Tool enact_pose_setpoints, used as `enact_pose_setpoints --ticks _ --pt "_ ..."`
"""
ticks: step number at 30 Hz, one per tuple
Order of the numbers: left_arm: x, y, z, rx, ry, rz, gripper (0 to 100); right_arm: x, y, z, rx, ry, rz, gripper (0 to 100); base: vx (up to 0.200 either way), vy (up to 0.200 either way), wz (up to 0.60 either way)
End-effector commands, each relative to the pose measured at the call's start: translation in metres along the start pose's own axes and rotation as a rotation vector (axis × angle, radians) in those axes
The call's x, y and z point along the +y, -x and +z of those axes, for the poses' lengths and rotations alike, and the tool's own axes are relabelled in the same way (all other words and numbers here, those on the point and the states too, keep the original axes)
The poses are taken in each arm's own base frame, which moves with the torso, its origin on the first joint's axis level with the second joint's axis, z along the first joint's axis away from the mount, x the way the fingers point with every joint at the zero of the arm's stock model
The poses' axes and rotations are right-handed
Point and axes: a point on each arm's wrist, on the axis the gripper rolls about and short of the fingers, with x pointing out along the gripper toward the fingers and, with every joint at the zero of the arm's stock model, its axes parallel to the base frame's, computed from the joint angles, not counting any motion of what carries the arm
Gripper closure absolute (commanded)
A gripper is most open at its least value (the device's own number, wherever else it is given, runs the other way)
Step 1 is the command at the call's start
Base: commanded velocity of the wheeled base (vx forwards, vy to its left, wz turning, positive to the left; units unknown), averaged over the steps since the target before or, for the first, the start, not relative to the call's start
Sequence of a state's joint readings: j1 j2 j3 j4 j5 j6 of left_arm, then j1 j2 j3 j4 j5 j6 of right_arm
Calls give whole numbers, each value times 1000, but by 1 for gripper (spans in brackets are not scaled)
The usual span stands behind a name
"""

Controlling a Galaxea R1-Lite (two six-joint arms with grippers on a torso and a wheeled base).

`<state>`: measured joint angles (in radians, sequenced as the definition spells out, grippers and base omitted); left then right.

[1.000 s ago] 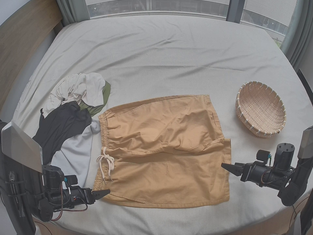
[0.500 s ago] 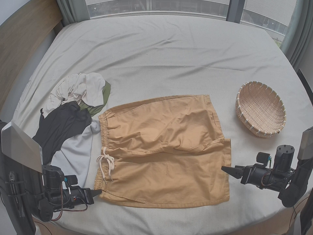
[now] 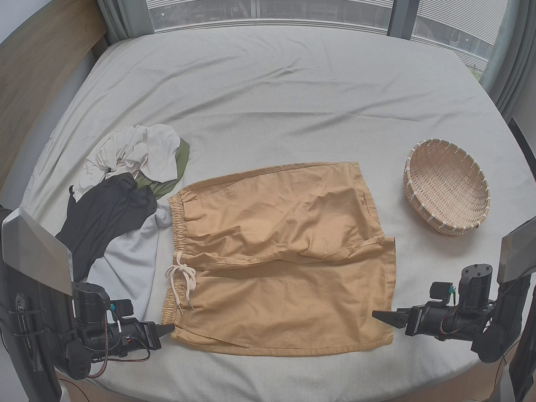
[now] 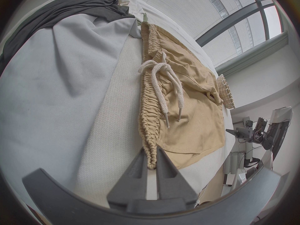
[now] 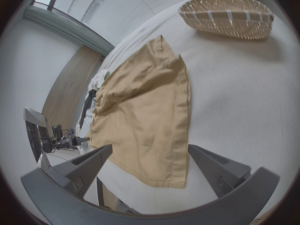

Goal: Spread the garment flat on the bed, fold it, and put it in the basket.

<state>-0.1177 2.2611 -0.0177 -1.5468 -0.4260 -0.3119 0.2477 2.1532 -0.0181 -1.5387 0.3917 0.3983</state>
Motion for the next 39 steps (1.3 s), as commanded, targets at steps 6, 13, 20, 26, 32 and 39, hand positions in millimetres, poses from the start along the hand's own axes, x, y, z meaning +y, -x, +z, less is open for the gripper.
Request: enact_pose_setpoints --ticks 6,13,20,26,32,39 --pt "0 2 -3 10 0 4 100 -9 -8 -24 141 -47 -93 0 0 0 0" --pt "-1 2 -3 13 -3 1 100 -13 -6 -29 180 -70 -129 0 0 0 0" --pt "-2 3 -3 12 -5 3 100 -15 -14 -34 188 -62 -118 0 0 0 0" --pt "-2 3 -2 9 -7 3 100 -17 -22 -40 199 -55 -109 100 0 0 0" --pt "-1 3 -3 11 -5 5 100 -17 -18 -35 168 -62 -112 100 0 0 0" --pt "-1 2 -2 9 -5 6 100 -15 -3 -12 47 -58 -108 100 0 0 0"
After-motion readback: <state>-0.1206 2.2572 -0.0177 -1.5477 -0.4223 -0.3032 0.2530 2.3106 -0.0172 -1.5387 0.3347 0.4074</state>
